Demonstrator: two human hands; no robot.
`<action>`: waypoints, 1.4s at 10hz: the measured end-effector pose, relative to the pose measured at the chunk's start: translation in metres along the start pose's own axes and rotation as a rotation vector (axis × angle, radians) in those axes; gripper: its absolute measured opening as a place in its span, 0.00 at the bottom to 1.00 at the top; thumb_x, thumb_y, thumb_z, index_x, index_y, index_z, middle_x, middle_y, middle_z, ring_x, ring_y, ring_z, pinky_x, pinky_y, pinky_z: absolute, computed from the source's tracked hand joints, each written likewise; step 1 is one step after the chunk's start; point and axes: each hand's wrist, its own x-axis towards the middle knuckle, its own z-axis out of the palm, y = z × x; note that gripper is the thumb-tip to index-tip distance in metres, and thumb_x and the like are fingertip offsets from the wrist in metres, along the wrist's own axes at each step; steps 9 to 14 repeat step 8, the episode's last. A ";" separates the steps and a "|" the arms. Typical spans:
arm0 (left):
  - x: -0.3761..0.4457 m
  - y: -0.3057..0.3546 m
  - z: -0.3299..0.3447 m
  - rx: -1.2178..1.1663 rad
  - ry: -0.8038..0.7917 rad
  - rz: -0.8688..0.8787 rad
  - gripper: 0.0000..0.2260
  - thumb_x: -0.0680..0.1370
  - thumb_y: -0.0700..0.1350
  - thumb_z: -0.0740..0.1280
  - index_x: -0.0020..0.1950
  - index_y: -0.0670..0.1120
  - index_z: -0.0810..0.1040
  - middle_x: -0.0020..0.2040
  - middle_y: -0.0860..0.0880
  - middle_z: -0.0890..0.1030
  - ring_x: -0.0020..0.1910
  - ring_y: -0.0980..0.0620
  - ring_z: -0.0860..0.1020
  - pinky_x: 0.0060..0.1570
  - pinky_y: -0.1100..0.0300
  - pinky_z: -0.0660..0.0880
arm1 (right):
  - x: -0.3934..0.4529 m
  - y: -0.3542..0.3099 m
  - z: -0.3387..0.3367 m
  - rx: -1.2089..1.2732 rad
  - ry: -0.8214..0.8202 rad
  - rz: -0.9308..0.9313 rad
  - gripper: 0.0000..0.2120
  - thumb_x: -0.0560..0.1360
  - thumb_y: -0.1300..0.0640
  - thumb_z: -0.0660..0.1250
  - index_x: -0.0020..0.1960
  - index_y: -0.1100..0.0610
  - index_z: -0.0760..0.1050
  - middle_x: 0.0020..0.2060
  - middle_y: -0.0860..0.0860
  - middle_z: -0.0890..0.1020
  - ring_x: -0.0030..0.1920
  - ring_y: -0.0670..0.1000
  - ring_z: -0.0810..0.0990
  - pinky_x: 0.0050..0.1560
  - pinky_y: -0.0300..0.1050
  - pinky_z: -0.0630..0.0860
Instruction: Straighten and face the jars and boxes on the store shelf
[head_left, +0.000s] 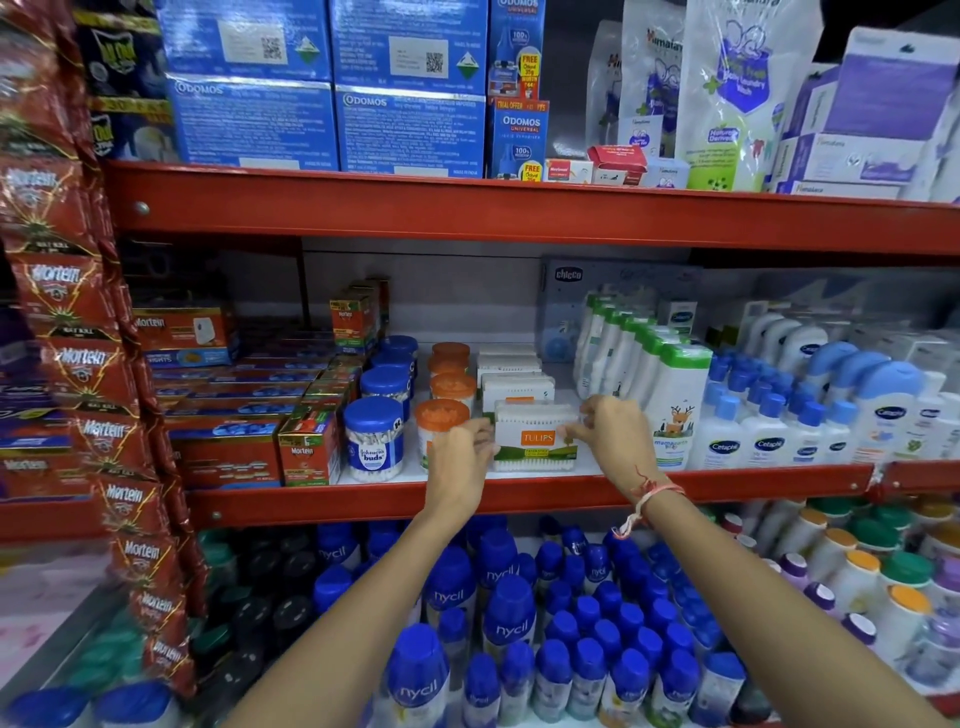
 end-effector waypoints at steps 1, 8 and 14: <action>-0.002 0.001 -0.025 -0.006 0.071 0.079 0.16 0.74 0.34 0.69 0.61 0.41 0.79 0.54 0.45 0.84 0.50 0.57 0.80 0.50 0.78 0.72 | -0.001 -0.016 -0.004 -0.131 0.084 -0.118 0.18 0.71 0.48 0.72 0.51 0.62 0.81 0.40 0.57 0.87 0.43 0.55 0.85 0.46 0.48 0.83; 0.016 -0.008 -0.096 0.492 0.022 0.267 0.16 0.77 0.44 0.68 0.64 0.41 0.77 0.60 0.41 0.81 0.60 0.44 0.79 0.57 0.51 0.75 | 0.019 -0.070 0.011 -0.082 -0.238 -0.358 0.23 0.69 0.47 0.73 0.61 0.55 0.79 0.55 0.56 0.85 0.54 0.54 0.83 0.58 0.51 0.79; 0.016 -0.008 -0.096 0.492 0.022 0.267 0.16 0.77 0.44 0.68 0.64 0.41 0.77 0.60 0.41 0.81 0.60 0.44 0.79 0.57 0.51 0.75 | 0.019 -0.070 0.011 -0.082 -0.238 -0.358 0.23 0.69 0.47 0.73 0.61 0.55 0.79 0.55 0.56 0.85 0.54 0.54 0.83 0.58 0.51 0.79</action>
